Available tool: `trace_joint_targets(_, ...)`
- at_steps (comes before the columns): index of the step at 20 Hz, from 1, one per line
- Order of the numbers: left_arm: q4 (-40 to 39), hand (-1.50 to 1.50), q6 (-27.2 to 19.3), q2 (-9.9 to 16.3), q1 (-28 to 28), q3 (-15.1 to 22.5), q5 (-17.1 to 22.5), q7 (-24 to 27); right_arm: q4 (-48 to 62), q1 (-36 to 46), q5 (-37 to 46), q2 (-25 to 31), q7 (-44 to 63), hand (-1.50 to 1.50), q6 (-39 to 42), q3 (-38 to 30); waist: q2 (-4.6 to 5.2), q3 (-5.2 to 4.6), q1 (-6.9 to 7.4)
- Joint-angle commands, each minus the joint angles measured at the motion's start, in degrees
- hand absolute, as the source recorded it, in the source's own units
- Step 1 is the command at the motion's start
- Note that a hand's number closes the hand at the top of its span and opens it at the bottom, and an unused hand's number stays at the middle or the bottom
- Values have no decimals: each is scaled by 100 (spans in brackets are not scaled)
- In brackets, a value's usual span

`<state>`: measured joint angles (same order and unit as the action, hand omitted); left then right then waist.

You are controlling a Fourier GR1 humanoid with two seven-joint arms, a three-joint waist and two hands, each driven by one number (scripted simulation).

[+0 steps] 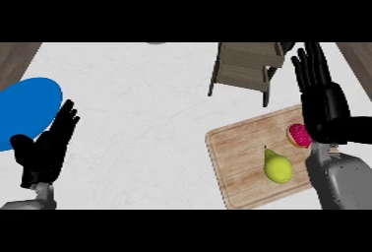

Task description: Pick the pear from the cutting board and place it in the tiered basket

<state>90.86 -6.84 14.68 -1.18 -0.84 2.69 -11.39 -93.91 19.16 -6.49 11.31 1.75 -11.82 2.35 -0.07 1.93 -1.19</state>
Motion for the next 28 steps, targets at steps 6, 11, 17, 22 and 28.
trace_joint_targets(6,582,0,479,655,-832,641,-921,905,664,487,-1482,-565,934,150,2362,1560,95,-164,533)
trace_joint_targets(11,436,0,406,463,-462,861,-1136,1351,2070,428,199,-144,1879,-150,700,1137,42,-197,228)
trace_joint_targets(17,573,0,484,502,-400,678,-1255,1279,1761,1189,-215,648,2566,-150,2274,940,-4,-197,141)
trace_joint_targets(22,473,0,475,370,-362,825,-1239,1337,1827,1815,195,1442,4099,-150,3620,1998,-38,-228,207)
trace_joint_targets(28,181,0,425,312,-466,798,-1321,1488,1632,2853,-105,1917,5593,-150,5190,2453,-26,-220,130)
